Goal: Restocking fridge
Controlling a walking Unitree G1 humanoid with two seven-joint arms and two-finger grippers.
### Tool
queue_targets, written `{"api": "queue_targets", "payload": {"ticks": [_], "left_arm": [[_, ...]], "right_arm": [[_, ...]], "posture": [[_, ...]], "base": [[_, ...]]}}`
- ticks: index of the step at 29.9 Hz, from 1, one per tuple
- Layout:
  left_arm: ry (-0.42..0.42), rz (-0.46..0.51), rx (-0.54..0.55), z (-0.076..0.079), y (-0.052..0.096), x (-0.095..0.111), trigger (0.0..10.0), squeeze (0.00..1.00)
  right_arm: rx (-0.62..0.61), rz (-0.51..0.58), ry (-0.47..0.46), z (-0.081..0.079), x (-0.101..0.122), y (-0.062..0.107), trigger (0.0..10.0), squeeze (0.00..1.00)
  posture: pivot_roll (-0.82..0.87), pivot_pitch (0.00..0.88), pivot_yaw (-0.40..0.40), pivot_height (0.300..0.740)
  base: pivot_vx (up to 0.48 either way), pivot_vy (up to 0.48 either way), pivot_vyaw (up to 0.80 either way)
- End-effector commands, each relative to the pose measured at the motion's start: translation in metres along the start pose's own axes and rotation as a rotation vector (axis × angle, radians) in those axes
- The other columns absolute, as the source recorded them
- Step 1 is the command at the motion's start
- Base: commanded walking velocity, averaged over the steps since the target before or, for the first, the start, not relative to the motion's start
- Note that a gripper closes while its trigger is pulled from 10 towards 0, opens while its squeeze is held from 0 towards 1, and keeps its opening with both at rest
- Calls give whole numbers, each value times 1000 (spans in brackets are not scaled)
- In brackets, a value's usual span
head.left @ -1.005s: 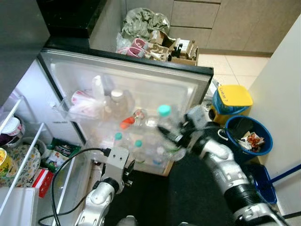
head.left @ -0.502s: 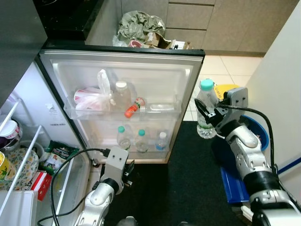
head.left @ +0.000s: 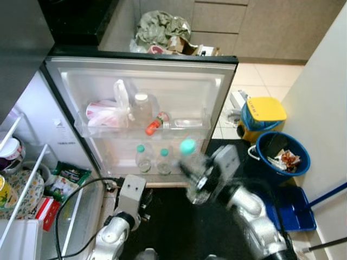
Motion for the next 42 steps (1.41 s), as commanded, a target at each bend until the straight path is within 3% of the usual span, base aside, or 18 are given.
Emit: {"api": "queue_targets", "payload": {"ticks": [1, 5, 7, 8, 11, 16, 19, 23, 25, 30, 36, 42], "left_arm": [[13, -27, -56, 2, 5, 0, 10000, 0], [31, -22, -94, 4, 9, 6, 10000, 0], [71, -2, -163, 7, 15, 19, 10000, 0], [90, 11, -249, 13, 23, 33, 10000, 0], [86, 10, -297, 17, 27, 39, 10000, 0], [30, -32, -519, 27, 46, 61, 10000, 0], [15, -52, -549, 26, 44, 62, 10000, 0], [72, -23, -543, 27, 35, 68, 10000, 0], [160, 3, -620, 39, 31, 83, 10000, 0], [217, -3, -720, 52, 24, 94, 10000, 0], [239, -47, -819, 63, 19, 95, 10000, 0], [309, -86, -840, 63, 16, 96, 10000, 0]], "right_arm": [[1, -25, 31, 1, -3, 5, 10000, 0], [-12, -33, 32, 3, -6, 4, 10000, 0], [-80, -36, 23, 10, -9, -2, 10000, 0], [-130, -42, 29, 16, -10, -9, 10000, 0], [-137, -41, 28, 18, -9, -11, 10000, 0], [-143, -38, -5, 23, -7, -8, 10000, 0], [-189, -18, -45, 33, -4, -3, 10000, 0], [-180, 7, -50, 39, 3, 3, 10000, 0], [-148, -33, -30, 35, -6, 13, 10000, 0], [-130, -110, -51, 27, -27, 29, 10000, 0], [-119, -117, -67, 28, -28, 29, 10000, 0], [-109, -98, -54, 31, -21, 28, 10000, 0]], "posture": [[10, 85, -97, 740], [11, 83, -95, 740], [16, 78, -89, 740], [18, 75, -85, 740], [21, 70, -82, 740], [28, 58, -75, 740], [19, 46, -64, 740], [-8, 35, -53, 740], [-13, 25, -57, 740], [-13, 16, -66, 740], [-23, 17, -66, 740], [-26, 19, -61, 740]], "base": [[0, 0, 0], [0, 0, 0], [0, 0, 0], [0, 0, 0], [0, 0, 0], [0, 0, 0], [0, 0, 0], [0, 0, 0], [0, 0, 0], [0, 0, 0], [0, 0, 0], [0, 0, 0]]}}
Point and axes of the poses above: a point about 5 cm out from each wrist's last joint towards the gripper, its own y axis pointing back from the gripper into the wrist, its own x axis along the axis of the wrist's last joint, z = x × y, the point moved 2 cm from there along -y, pointing out of the wrist towards the gripper, and after that the axes turned 13 degrees about y, right-handed, at the moved point
